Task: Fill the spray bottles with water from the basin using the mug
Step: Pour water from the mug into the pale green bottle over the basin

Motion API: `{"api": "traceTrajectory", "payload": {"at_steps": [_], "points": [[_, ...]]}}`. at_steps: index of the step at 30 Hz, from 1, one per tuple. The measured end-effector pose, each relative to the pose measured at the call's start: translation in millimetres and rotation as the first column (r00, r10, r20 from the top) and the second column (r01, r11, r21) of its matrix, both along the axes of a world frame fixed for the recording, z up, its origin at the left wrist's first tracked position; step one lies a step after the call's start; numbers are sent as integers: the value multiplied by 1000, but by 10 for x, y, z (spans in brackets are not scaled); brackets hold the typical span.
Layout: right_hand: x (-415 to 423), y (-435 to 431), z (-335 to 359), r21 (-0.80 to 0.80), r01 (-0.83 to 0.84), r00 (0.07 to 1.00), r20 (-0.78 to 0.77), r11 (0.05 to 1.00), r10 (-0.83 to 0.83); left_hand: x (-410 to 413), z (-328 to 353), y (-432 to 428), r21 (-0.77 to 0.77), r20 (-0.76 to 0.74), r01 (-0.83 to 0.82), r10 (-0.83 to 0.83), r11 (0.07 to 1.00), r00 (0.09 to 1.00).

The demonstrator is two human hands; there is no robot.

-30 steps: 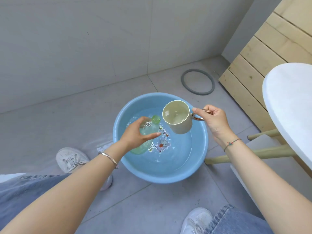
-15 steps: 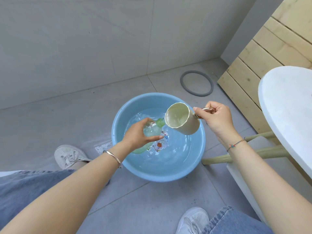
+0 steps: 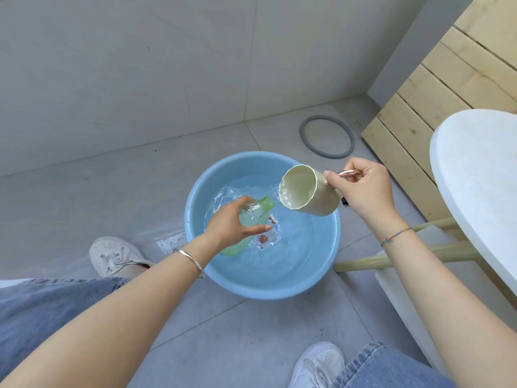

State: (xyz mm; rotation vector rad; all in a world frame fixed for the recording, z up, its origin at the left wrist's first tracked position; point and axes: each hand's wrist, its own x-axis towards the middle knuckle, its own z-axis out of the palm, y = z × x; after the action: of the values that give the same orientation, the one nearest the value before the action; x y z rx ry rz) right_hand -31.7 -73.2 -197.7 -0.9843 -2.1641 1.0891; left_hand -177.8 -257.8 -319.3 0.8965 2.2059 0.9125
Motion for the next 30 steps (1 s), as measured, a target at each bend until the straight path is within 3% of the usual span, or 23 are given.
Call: {"api": "traceTrajectory", "payload": {"at_steps": [30], "points": [[-114, -60, 118, 276, -117, 993, 46, 954, 109, 94, 80, 54, 33, 12, -18, 18, 999, 1000]]}}
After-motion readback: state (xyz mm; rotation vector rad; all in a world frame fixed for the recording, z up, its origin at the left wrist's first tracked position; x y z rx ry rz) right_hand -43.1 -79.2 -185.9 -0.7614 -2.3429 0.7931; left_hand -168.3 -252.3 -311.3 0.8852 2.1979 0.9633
